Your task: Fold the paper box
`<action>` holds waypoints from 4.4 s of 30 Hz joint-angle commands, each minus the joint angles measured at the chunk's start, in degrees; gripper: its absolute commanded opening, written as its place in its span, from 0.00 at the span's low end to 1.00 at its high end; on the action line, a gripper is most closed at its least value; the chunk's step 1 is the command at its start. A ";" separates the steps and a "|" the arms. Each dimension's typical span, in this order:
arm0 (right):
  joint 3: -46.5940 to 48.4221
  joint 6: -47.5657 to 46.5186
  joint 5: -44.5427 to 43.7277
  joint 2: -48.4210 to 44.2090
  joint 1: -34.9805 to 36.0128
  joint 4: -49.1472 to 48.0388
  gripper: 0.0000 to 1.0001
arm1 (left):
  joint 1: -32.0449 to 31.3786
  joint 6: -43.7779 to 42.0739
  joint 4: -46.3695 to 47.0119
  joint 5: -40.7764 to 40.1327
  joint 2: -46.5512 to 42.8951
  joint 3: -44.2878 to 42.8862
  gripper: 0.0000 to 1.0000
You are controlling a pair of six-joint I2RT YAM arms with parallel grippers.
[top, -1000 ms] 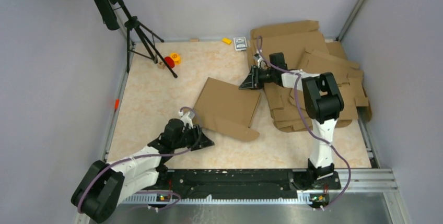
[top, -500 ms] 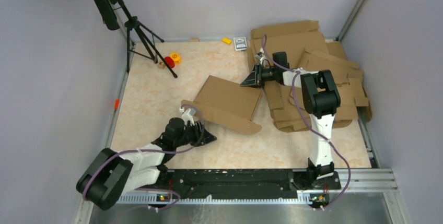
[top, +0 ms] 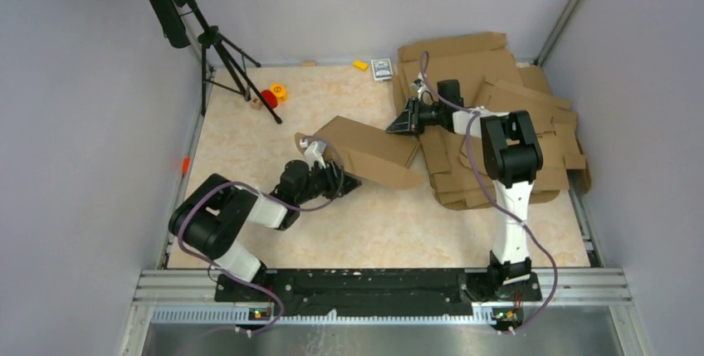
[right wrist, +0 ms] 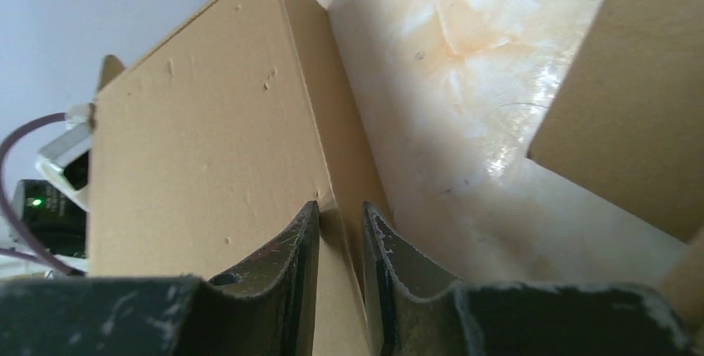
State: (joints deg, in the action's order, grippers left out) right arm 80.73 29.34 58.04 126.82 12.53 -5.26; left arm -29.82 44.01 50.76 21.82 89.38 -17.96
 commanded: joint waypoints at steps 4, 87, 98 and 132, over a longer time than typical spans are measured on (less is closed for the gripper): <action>-1.35 -4.94 -3.29 1.62 -0.47 3.29 0.23 | -0.15 -0.93 7.91 0.36 1.24 -7.65 0.38; -12.83 -10.13 -28.98 -35.71 23.59 21.25 0.37 | 0.08 -12.49 -63.24 -15.92 -37.62 -10.17 0.41; -10.31 -12.00 -31.23 -38.68 23.54 25.52 0.42 | 0.09 -12.63 -63.32 -13.61 -39.78 -9.93 0.40; 0.47 -4.08 -42.54 -50.63 29.10 34.41 0.95 | 19.97 -6.02 -54.33 -8.23 -45.60 -15.42 0.89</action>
State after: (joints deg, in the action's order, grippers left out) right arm 70.98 29.04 24.03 70.70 36.80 16.73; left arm -10.87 35.07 -11.38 12.84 44.03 -31.42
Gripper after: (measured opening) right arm 0.948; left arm 0.841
